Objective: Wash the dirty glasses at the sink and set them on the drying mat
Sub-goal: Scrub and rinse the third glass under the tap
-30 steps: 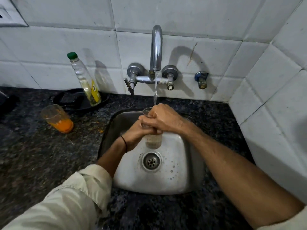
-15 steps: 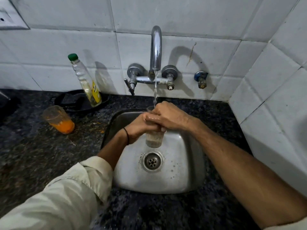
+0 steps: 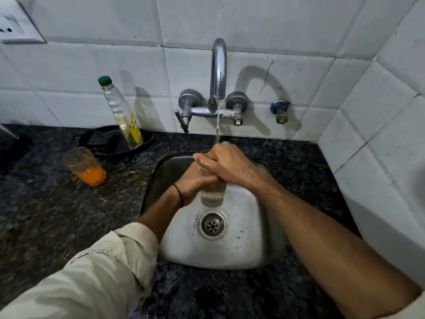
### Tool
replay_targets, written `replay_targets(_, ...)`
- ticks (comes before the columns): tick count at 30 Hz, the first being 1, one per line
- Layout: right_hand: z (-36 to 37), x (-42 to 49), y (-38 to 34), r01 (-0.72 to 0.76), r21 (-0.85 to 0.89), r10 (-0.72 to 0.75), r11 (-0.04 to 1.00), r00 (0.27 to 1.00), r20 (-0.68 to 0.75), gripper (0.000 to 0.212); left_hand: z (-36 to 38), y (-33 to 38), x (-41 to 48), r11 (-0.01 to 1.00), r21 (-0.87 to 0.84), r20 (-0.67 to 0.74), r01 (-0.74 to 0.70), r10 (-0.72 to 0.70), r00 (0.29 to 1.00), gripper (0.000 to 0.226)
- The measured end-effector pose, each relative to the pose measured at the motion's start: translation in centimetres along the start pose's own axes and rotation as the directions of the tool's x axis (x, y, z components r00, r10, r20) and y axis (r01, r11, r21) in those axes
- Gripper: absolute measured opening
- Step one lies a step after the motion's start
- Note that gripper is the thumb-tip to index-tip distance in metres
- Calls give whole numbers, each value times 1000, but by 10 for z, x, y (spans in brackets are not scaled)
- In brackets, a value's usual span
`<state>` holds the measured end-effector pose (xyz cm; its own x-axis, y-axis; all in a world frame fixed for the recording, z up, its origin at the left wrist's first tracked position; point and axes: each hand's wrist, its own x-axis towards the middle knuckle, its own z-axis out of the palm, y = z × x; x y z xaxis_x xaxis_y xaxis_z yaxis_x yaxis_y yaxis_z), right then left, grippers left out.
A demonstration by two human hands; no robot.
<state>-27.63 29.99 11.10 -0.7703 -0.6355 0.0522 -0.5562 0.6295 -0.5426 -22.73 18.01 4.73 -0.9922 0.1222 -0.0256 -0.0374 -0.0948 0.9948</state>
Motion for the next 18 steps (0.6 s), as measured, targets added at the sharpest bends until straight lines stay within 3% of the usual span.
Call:
replay_targets(3, 15, 3, -6, -269, 184, 281, 945, 959, -43, 48, 8, 0, 12, 917, 399, -245, 13, 92, 965, 37)
replay_targets(5, 22, -3, -10, -410, 423, 417, 808, 905, 80, 39, -1, -3, 18, 826, 564, -222, 3, 148, 964, 42)
replay_targets(6, 24, -11, -9, -382, 493, 371, 782, 920, 125, 35, -11, -6, 19, 777, 629, -143, -16, 136, 980, 48)
replay_targets(7, 25, -22, -7, -291, 491, 253, 821, 957, 143, 32, -21, -8, 19, 721, 691, -57, -48, 121, 991, 55)
replay_targets(8, 25, -32, -2, -175, 438, 107, 882, 979, 174, 29, -28, -9, 18, 689, 721, 12, -68, 86, 996, 61)
replay_targets(10, 26, -41, 24, 92, 110, -120, 990, 950, 287, 19, -29, -4, 13, 678, 733, 67, -53, 6, 998, 69)
replay_targets(11, 23, -38, 37, 216, -133, -154, 967, 917, 368, 34, -25, -2, 12, 674, 738, 71, -39, -20, 997, 73)
replay_targets(12, 15, -32, 42, 343, -346, -164, 873, 876, 453, 45, -20, -1, 12, 656, 754, 74, -33, -36, 997, 76)
replay_targets(14, 3, -21, 41, 485, -511, -169, 710, 821, 545, 45, -9, -1, 12, 646, 763, 61, -13, -52, 997, 76)
replay_targets(16, 2, -13, 29, 447, -503, -156, 739, 841, 518, 40, -6, -1, 13, 706, 709, 29, 4, -35, 999, 76)
replay_targets(18, 7, -8, 15, 245, -491, 13, 836, 886, 464, 40, -12, -1, 17, 757, 654, 60, -6, -43, 997, 73)
